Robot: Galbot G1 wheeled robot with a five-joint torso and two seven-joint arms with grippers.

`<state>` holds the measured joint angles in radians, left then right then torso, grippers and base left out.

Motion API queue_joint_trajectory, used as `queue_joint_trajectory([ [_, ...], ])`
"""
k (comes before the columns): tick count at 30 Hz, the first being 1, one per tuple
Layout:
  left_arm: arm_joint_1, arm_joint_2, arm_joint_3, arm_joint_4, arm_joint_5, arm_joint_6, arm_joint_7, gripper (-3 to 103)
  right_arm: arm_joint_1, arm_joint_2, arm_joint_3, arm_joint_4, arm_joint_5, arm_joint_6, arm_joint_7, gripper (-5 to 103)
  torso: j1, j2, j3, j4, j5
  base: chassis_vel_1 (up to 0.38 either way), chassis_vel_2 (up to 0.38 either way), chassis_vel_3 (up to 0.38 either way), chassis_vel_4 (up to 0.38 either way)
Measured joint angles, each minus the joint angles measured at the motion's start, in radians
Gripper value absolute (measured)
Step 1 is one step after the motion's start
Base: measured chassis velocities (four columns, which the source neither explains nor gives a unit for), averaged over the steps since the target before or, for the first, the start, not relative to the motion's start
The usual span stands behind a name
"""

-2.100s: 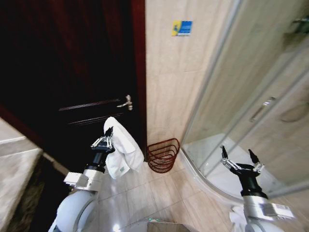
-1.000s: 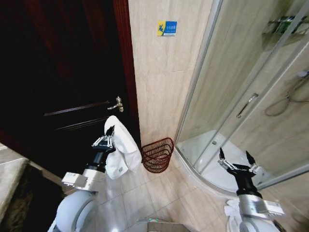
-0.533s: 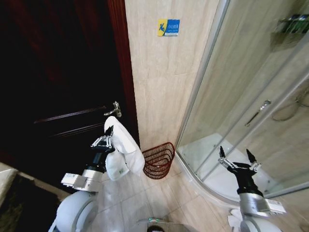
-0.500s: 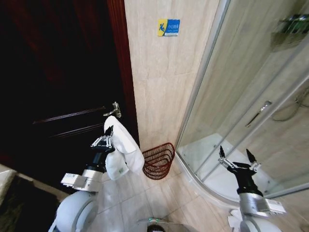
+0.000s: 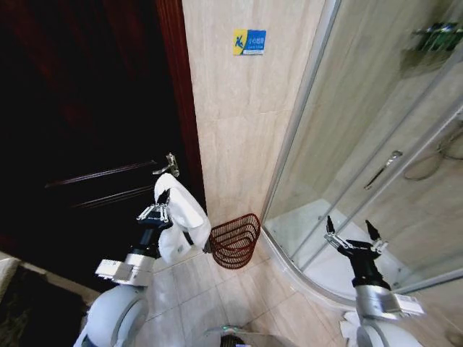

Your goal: Discard the used towel into the hamper.

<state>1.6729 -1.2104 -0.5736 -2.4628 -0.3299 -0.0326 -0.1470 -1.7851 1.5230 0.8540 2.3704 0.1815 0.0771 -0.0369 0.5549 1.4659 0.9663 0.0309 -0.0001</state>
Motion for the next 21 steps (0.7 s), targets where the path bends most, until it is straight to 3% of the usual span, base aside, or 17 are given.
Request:
queue_joint_trajectory([
  [15,-0.054,0.033,0.033,0.060,-0.004,-0.002,0.027,0,-0.002,-0.003,0.002,0.001,-0.016,-0.017,0.014,100,0.000,0.000,0.000,0.0000,0.0002,-0.082,-0.084,-0.080,-0.078],
  [21,-0.211,0.103,0.117,0.190,-0.026,-0.004,0.019,0,0.002,-0.002,-0.001,-0.006,-0.038,-0.023,0.029,100,0.000,0.000,0.000,-0.0003,0.0000,-0.048,-0.050,-0.056,-0.057],
])
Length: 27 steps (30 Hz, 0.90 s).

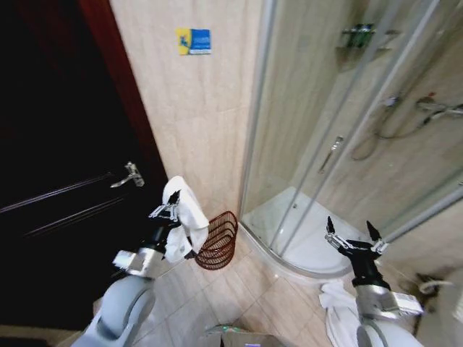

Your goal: Discard the used towel into the hamper.

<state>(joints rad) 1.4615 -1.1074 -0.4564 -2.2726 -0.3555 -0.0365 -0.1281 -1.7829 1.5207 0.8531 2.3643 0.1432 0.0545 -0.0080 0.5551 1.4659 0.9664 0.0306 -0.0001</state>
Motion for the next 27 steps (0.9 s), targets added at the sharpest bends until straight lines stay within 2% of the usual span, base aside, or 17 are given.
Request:
queue_joint_trajectory([
  [10,-0.210,0.082,0.112,0.225,-0.039,0.001,-0.018,0,0.021,0.000,-0.006,-0.036,-0.034,-0.004,0.003,100,0.000,0.000,0.000,0.0005,-0.0002,0.000,0.000,0.000,0.000],
  [13,-0.338,0.103,0.180,0.309,-0.060,0.002,-0.042,0,0.025,-0.001,-0.007,-0.039,-0.041,-0.007,0.004,100,0.000,0.000,0.000,0.0004,-0.0001,0.000,0.000,0.000,0.000],
  [17,-0.430,0.104,0.232,0.368,-0.068,0.002,-0.054,0,0.027,-0.005,-0.006,-0.038,-0.042,-0.010,0.005,100,0.000,0.000,0.000,0.0002,-0.0001,0.000,0.000,0.000,0.000],
  [20,-0.513,0.094,0.306,0.440,-0.076,0.004,-0.060,0,0.032,-0.007,-0.005,-0.035,-0.043,-0.011,0.006,100,0.000,0.000,0.000,0.0002,0.0000,0.000,0.000,0.000,0.000],
  [27,-0.567,0.092,0.384,0.507,-0.078,0.004,-0.062,0,0.030,0.014,-0.017,-0.038,-0.064,0.007,0.002,100,0.000,0.000,0.000,0.0003,0.0000,0.000,0.000,0.000,0.000],
])
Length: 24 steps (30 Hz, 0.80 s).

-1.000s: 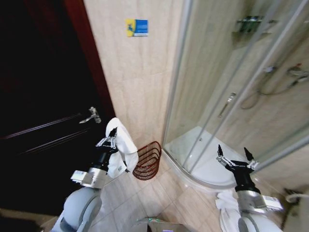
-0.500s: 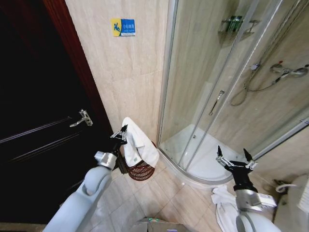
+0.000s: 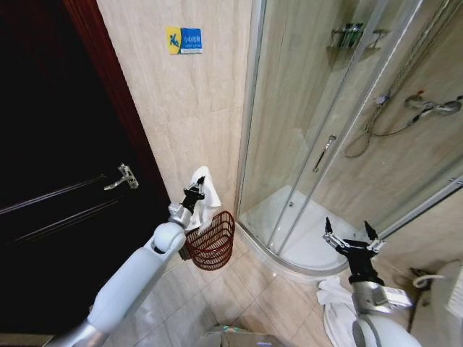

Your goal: Discard the used towel into the hamper.

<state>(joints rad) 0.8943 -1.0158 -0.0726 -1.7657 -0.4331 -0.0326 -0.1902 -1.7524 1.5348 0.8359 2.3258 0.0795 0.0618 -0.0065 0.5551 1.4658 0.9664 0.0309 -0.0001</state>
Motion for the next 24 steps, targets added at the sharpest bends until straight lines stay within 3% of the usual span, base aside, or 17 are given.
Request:
queue_joint_trajectory([
  [12,-0.043,-0.007,0.035,0.065,-0.018,-0.002,0.003,0,0.014,0.006,-0.001,0.000,-0.005,0.001,-0.003,100,0.000,0.000,0.000,0.0001,0.0000,0.000,0.000,0.000,0.000],
  [19,-0.094,-0.028,0.091,0.101,-0.127,-0.005,0.070,0,0.034,-0.002,-0.004,0.009,-0.007,-0.019,0.001,100,0.000,0.000,0.000,0.0001,0.0002,0.000,0.000,0.000,0.000],
  [24,-0.127,-0.045,0.122,0.140,-0.098,0.013,0.036,0,0.035,-0.005,0.000,0.014,-0.005,-0.020,0.006,100,0.000,0.000,0.000,0.0000,0.0002,0.000,0.000,0.000,0.000],
])
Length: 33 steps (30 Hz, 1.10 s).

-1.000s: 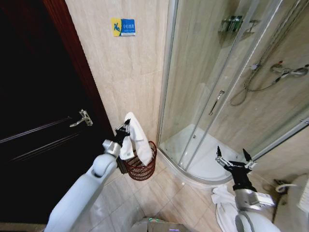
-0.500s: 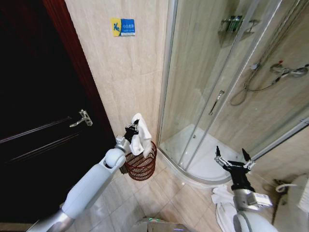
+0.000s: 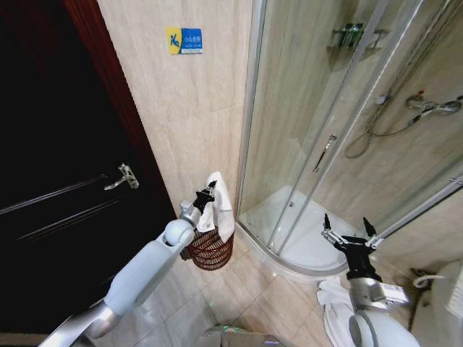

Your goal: Discard the used towel into the hamper.

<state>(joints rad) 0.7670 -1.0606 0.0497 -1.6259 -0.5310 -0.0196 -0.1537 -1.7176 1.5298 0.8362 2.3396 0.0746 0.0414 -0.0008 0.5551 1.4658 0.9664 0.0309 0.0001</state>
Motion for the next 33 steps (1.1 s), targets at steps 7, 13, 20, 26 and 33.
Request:
queue_joint_trajectory([
  [7,-0.047,-0.029,0.033,0.069,0.072,0.001,-0.063,0,-0.009,0.004,0.005,0.005,0.007,0.008,0.006,100,0.000,0.000,0.000,-0.0002,-0.0001,0.000,0.000,0.000,0.000],
  [13,-0.061,-0.015,0.019,0.117,0.122,-0.025,-0.047,0,-0.011,0.004,0.009,0.008,0.013,0.011,0.007,100,0.000,0.000,0.000,0.0000,-0.0001,0.000,0.000,0.000,0.000],
  [20,-0.046,0.008,-0.002,0.141,0.151,-0.054,-0.012,0,-0.006,0.004,0.006,0.008,0.013,0.012,0.008,100,0.000,0.000,0.000,0.0001,-0.0002,0.000,0.000,0.000,0.000],
  [26,-0.056,0.008,-0.002,0.156,0.157,-0.055,-0.012,0,0.000,0.004,0.003,0.010,0.010,0.006,0.008,100,0.000,0.000,0.000,0.0000,-0.0001,0.000,0.000,0.000,0.000],
  [33,-0.063,0.002,-0.001,0.162,0.152,-0.036,-0.017,1,0.008,0.002,0.001,0.015,0.008,-0.004,0.009,100,0.000,0.000,0.000,0.0000,-0.0002,0.000,0.000,0.000,0.000],
])
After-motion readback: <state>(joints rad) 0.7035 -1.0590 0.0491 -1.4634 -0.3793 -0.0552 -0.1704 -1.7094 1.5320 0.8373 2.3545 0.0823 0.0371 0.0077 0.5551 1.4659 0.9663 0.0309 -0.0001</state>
